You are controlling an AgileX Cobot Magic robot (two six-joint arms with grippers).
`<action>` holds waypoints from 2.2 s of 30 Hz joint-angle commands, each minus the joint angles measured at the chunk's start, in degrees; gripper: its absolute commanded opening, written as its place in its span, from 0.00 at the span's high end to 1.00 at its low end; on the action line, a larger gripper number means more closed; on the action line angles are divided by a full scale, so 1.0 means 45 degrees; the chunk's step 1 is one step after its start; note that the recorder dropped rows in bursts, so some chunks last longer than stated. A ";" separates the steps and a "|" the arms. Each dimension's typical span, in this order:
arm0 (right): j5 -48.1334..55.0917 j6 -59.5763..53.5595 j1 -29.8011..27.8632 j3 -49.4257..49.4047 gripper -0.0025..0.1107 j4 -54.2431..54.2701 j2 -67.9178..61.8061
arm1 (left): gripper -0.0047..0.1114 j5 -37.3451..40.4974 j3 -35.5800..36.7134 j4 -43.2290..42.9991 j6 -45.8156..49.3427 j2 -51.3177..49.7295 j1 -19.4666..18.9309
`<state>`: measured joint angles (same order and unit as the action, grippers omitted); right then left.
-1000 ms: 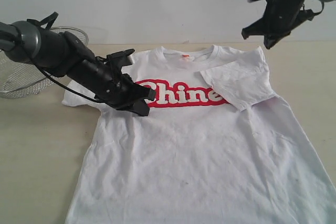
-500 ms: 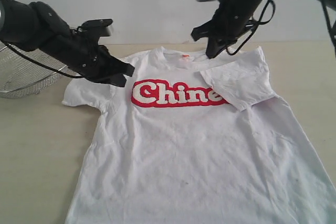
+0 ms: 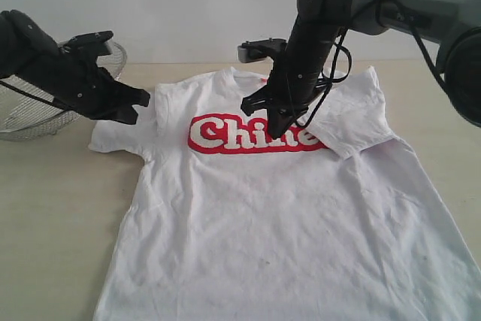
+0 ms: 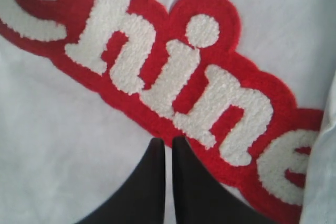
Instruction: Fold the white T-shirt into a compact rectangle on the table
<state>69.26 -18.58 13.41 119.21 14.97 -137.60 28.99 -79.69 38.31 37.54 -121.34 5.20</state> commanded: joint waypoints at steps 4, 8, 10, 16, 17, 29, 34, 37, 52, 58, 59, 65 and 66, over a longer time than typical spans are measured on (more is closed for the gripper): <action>-0.0111 -0.0040 0.0078 -0.0091 0.98 -0.0143 0.0056 | 0.92 -0.1072 0.0053 -0.0196 -0.0147 -0.0244 -0.0631; -0.0111 -0.0090 0.0078 -0.0091 0.98 -0.0144 0.0056 | 0.92 -0.1232 0.0053 -0.0196 -0.0147 -0.0244 -0.1108; -0.0111 -0.0090 0.0078 -0.0091 0.98 -0.0144 0.0056 | 0.92 -0.1304 0.0053 -0.0196 -0.0147 -0.0244 -0.1318; -0.0111 -0.0090 0.0078 -0.0091 0.98 -0.0144 0.0056 | 0.92 -0.1959 0.0053 -0.0606 -0.0117 -0.0244 -0.1957; -0.0086 -0.0088 0.0078 -0.0091 0.98 -0.0144 0.0056 | 0.92 -0.2082 0.0053 -0.0734 -0.0117 -0.0244 -0.2075; -0.0362 -0.0239 0.0078 -0.0091 0.98 -0.0144 0.0056 | 0.92 -0.1372 -0.0066 -0.0534 -0.0006 -0.0299 -0.1936; -0.0179 -0.0401 0.0078 -0.0091 0.98 -0.0144 0.0056 | 0.92 -0.1250 -0.0115 0.0062 -0.0006 -0.0669 -0.1519; -0.0132 -0.0621 0.0078 -0.0091 0.98 -0.0144 0.0056 | 0.92 -0.0709 -0.0167 0.0062 -0.0006 -0.0945 -0.1514; -0.0163 -0.0887 0.0078 -0.0091 0.98 -0.0144 0.0056 | 0.47 -0.0152 -0.0231 -0.0100 0.0159 -0.1082 -0.1514; -0.0295 -0.0910 0.0078 -0.0091 0.98 -0.0119 0.0056 | 0.49 0.0340 -0.0231 0.0490 0.0159 -0.1448 -0.1431; -0.0325 -0.0910 0.0078 -0.0091 0.98 -0.0119 0.0056 | 0.50 0.0487 -0.0231 0.0697 0.0188 -0.1537 -0.1395; -0.0356 -0.0910 0.0078 -0.0091 0.98 -0.0119 0.0056 | 0.52 0.0857 -0.0231 0.1283 0.0770 -0.1753 -0.0960; -0.0356 -0.0910 0.0078 -0.0091 0.98 -0.0119 0.0056 | 0.58 0.0718 -0.0231 0.1544 0.0770 -0.1805 -0.0786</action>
<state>67.91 -22.04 13.70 118.85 14.61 -137.60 29.65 -81.52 44.79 40.91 -127.26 0.21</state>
